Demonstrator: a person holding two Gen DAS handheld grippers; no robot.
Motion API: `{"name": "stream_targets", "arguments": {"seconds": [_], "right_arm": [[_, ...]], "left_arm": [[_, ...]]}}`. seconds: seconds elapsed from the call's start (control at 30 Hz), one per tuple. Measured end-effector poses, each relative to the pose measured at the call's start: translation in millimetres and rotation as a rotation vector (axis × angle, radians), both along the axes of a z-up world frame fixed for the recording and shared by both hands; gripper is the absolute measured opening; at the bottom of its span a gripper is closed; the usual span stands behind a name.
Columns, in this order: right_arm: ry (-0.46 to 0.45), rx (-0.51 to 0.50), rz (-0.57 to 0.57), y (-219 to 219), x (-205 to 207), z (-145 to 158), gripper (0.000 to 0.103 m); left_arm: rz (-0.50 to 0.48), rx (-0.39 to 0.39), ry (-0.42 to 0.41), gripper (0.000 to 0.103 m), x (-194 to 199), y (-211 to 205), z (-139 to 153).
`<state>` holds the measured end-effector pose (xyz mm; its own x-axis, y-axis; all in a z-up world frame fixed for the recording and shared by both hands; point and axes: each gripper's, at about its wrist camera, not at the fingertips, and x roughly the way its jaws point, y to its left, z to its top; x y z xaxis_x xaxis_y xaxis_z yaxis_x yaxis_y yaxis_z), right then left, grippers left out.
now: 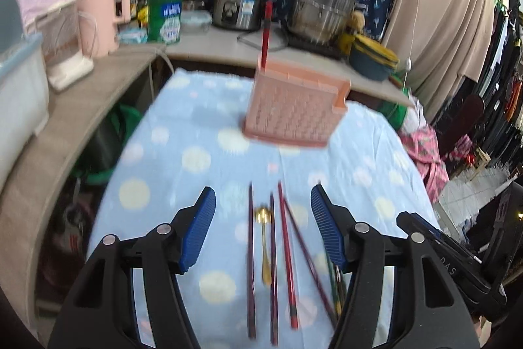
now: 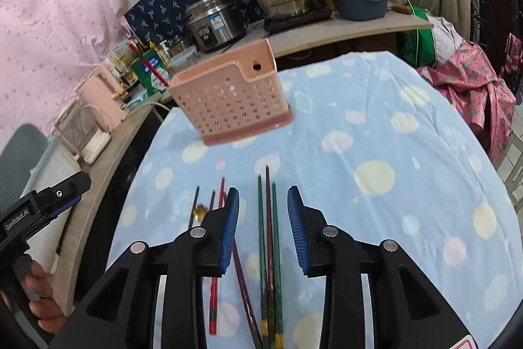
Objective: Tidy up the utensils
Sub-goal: 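Open both grippers to release the chopstick and spoon into the pink holder, then move both grippers back down over the remaining chopsticks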
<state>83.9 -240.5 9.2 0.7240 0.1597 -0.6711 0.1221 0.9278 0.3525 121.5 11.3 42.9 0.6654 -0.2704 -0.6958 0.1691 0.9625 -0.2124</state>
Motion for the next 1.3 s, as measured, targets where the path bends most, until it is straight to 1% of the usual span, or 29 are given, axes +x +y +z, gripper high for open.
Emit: {"name": "stream_targets", "arguments": {"seconds": [0.1,0.23,0.3,0.43,0.6,0.83,0.87,0.93,1.07,1.3], "right_arm": [[0.05,-0.03,0.019,9.3,-28.5,-20.9,0.031],[0.085,-0.104,0.038,19.9,-61.4,-44.3,0.031],[0.104,-0.118,0.046,22.7,-73.8,-55.6,0.031],[0.146,-0.128,0.052,25.0,-88.3,-75.3,0.031],[0.147,-0.133,0.059,28.6,-94.4,-83.1,0.031],[0.158,-0.153,0.098,40.8,-91.2,-92.0,0.03],[0.163,-0.153,0.101,41.7,-90.5,-94.2,0.028],[0.173,-0.155,0.103,42.4,-89.3,-97.8,0.027],[0.181,-0.16,0.101,42.1,-88.1,-101.3,0.02],[0.176,-0.196,0.103,44.3,-89.3,-103.1,0.016]], "left_arm": [[-0.001,0.013,0.052,0.058,-23.2,2.0,-25.8],[0.0,0.049,0.11,0.058,-52.4,3.6,-59.0],[0.002,0.077,0.123,0.058,-62.5,3.7,-70.5],[0.009,0.074,0.165,0.058,-76.1,5.3,-91.3],[0.004,0.104,0.158,0.058,-85.5,0.5,-105.1],[0.021,0.1,0.169,0.057,-83.3,1.6,-117.3],[0.024,0.101,0.171,0.057,-82.8,2.1,-119.0],[0.027,0.099,0.179,0.057,-81.0,3.1,-122.2],[0.028,0.108,0.179,0.057,-79.1,2.7,-126.0],[0.028,0.143,0.186,0.051,-76.9,0.9,-135.5]]}}
